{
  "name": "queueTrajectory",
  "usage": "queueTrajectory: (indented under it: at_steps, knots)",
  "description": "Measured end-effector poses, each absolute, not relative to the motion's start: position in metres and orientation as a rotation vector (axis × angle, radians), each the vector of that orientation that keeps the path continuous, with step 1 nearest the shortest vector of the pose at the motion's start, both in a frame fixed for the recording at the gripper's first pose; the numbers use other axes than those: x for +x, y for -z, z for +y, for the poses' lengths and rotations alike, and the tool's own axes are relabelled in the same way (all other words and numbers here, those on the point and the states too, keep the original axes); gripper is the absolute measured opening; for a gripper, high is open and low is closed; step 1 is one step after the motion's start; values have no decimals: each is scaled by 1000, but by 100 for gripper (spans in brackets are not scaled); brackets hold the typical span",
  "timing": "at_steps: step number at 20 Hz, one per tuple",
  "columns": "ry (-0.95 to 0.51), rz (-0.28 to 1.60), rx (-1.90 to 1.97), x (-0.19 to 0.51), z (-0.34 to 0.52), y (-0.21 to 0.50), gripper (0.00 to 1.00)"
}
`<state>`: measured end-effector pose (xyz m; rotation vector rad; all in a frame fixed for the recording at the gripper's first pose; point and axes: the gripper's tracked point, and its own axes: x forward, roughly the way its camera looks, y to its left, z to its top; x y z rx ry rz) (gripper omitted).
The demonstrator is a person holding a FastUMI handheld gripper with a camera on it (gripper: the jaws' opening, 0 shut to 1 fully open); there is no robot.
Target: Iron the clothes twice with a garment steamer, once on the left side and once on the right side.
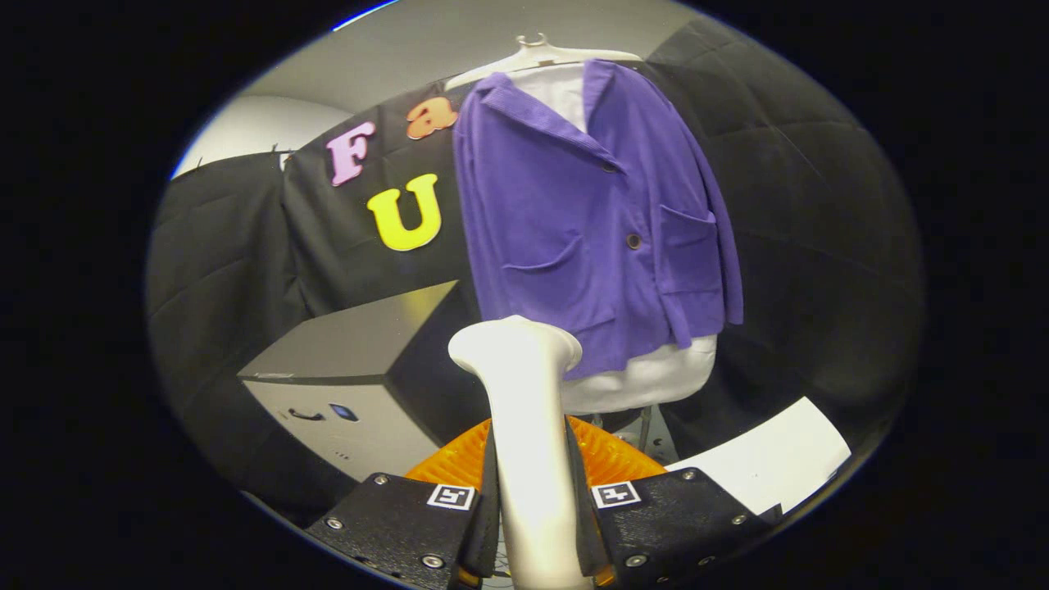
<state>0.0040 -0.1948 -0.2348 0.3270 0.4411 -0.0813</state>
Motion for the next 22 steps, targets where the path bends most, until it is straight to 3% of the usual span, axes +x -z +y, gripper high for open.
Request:
queueTrajectory:
  at_steps: [8,14,22]
  knots:
    - [-79,266,267,-5,-86,117,37]
    - [24,149,248,29,-43,67,37]
    - [196,135,219,57,-6,93,38]
